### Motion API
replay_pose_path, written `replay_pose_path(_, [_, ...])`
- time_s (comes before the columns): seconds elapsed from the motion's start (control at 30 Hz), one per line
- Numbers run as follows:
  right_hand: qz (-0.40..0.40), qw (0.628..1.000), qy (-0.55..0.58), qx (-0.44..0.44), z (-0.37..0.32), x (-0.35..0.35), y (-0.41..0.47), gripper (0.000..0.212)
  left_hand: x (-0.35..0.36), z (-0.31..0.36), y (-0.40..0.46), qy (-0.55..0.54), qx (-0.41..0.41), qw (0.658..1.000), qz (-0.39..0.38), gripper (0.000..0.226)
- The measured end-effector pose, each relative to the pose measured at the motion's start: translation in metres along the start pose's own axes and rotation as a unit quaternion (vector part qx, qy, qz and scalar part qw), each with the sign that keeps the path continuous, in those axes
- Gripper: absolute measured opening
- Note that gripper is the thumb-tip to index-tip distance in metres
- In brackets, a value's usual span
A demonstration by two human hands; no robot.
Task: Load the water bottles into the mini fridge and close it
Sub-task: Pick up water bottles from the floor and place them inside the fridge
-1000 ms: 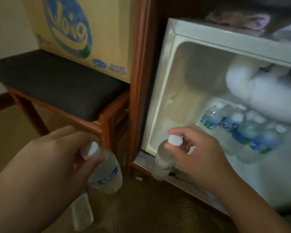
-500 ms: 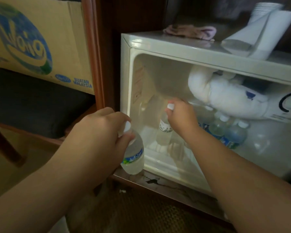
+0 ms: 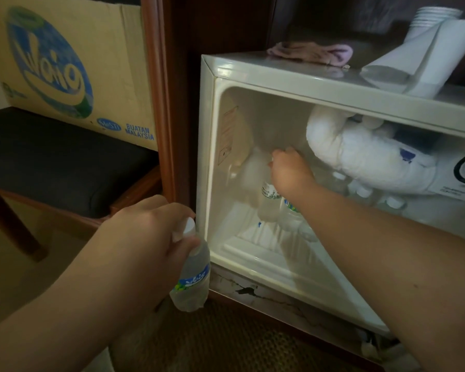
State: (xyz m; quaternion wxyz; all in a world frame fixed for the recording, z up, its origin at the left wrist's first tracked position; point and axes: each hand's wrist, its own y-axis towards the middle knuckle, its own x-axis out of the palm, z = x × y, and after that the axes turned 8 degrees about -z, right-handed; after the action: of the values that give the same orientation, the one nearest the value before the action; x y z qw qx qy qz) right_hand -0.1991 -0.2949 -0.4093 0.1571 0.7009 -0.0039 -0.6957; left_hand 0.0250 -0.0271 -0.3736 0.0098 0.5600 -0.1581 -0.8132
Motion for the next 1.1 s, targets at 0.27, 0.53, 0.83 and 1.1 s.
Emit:
replay_pose_path(0.27, [0.021,0.998,-0.045,0.039,0.006,-0.002,0.005,0.021,-0.005,0.000,0.009,0.012,0.002,1.000,0.007,0.033])
replay_pose_path(0.53, [0.023,0.996,-0.081,0.022,0.004,-0.004,-0.008,0.032,-0.001,0.012,0.023,0.008,-0.012,1.000,0.007,0.036])
replay_pose_path(0.83, [0.130,0.989,0.003,-0.075,0.004,0.017,-0.055,0.035,-0.001,0.024,0.034,0.001,-0.015,1.000,0.009,0.041])
replay_pose_path(1.1, [-0.206,0.970,0.081,-0.103,0.022,0.115,-0.147,0.065,0.012,0.040,0.090,0.029,-0.001,0.999,0.019,0.020])
